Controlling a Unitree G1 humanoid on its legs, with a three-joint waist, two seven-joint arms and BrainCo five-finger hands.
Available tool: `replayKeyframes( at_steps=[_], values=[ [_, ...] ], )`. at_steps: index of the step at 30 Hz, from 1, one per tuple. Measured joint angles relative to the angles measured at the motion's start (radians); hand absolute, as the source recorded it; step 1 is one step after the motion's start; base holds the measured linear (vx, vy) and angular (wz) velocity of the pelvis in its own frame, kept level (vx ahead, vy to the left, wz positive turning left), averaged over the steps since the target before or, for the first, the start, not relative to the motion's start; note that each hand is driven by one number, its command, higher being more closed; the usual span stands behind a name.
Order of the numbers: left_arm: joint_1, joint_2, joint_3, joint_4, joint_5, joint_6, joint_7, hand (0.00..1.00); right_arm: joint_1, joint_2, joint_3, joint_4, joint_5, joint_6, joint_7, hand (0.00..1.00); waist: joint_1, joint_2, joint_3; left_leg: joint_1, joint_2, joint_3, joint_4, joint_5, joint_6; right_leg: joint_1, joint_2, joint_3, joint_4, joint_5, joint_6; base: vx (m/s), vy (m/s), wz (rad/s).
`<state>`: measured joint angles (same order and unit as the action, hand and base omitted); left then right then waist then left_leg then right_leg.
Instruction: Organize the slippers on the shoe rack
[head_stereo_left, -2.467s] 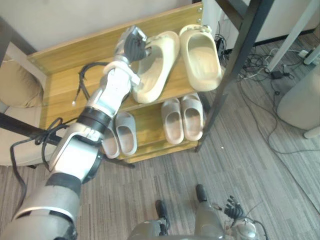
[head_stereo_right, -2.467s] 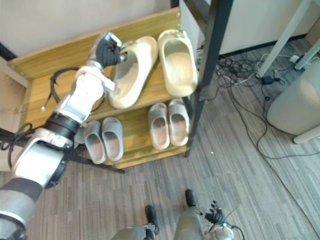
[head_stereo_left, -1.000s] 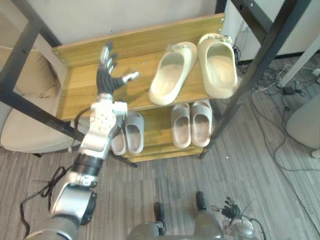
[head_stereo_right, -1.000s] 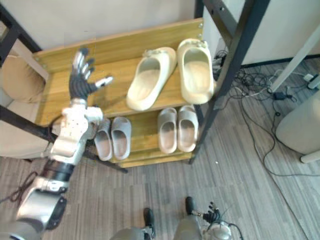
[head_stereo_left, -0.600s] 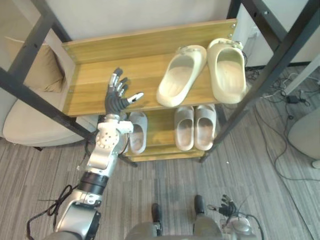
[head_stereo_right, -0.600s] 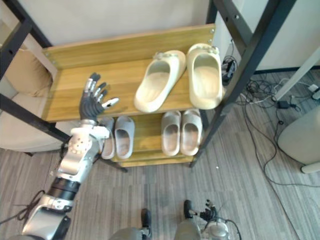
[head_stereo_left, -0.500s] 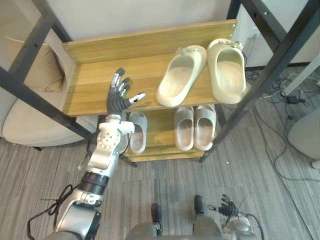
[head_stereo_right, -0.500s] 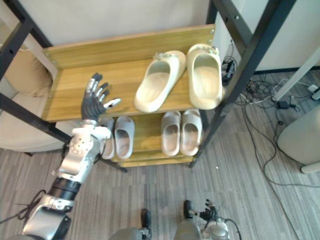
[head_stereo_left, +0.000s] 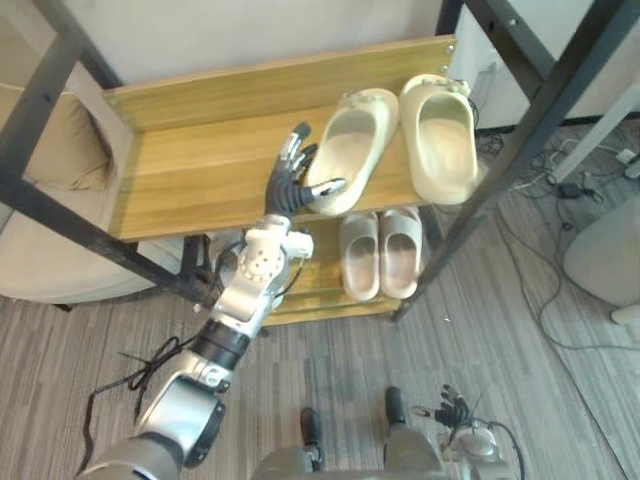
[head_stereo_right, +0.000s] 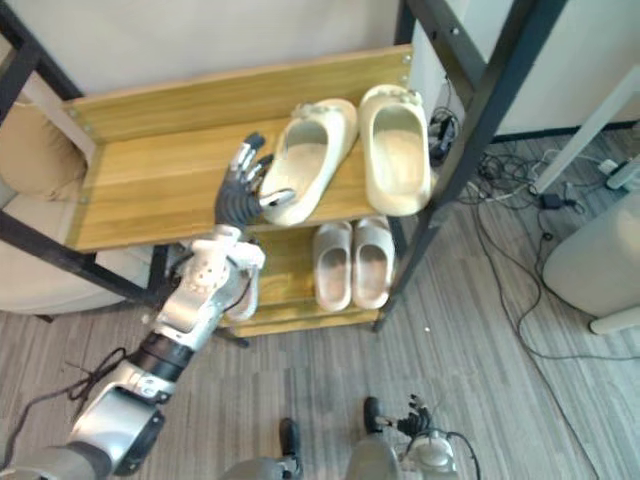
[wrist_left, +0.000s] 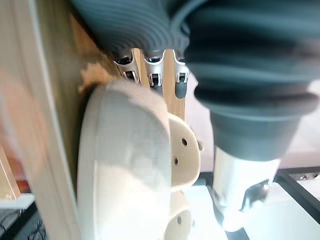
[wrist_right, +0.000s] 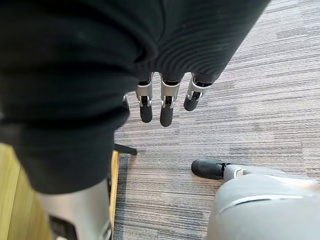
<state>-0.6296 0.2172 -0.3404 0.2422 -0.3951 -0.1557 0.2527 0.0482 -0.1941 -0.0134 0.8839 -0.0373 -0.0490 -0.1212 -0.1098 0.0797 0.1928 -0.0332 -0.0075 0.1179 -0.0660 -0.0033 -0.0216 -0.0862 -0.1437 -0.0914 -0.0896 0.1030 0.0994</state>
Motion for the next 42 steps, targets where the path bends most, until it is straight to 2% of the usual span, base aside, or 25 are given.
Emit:
replayKeyframes(
  at_steps=[26, 31, 38, 42],
  values=[
    [-0.027, -0.083, -0.042, 0.034, -0.040, 0.000, 0.053, 0.00, -0.011, 0.005, 0.021, 0.001, 0.001, 0.001, -0.011, 0.00, -0.006, 0.000, 0.000, 0.017, 0.001, 0.005, -0.002, 0.001, 0.000, 0.017, -0.005, -0.006, -0.007, 0.002, 0.002, 0.00, -0.001, 0.00],
    [-0.050, -0.078, -0.039, 0.061, -0.037, 0.000, 0.053, 0.00, -0.012, 0.005, 0.020, 0.001, 0.001, 0.001, -0.013, 0.00, -0.005, 0.000, 0.000, 0.017, 0.001, 0.005, -0.003, 0.001, 0.000, 0.017, -0.005, -0.008, -0.006, 0.002, 0.002, 0.00, 0.000, 0.00],
    [-0.065, -0.030, 0.010, 0.088, 0.002, 0.014, 0.053, 0.00, -0.012, 0.006, 0.018, 0.002, 0.001, 0.001, -0.013, 0.00, -0.006, 0.000, 0.000, 0.017, 0.002, -0.001, -0.002, 0.002, -0.001, 0.019, -0.005, -0.012, -0.002, 0.002, 0.002, 0.00, -0.001, 0.01],
    [-0.064, -0.003, 0.050, 0.075, 0.002, 0.014, 0.055, 0.00, -0.011, 0.006, 0.018, 0.006, 0.001, 0.003, -0.009, 0.00, -0.003, 0.000, 0.001, 0.018, 0.003, -0.031, 0.000, 0.008, -0.003, 0.036, -0.005, -0.057, -0.001, 0.002, 0.002, -0.02, -0.020, 0.21]
  ],
)
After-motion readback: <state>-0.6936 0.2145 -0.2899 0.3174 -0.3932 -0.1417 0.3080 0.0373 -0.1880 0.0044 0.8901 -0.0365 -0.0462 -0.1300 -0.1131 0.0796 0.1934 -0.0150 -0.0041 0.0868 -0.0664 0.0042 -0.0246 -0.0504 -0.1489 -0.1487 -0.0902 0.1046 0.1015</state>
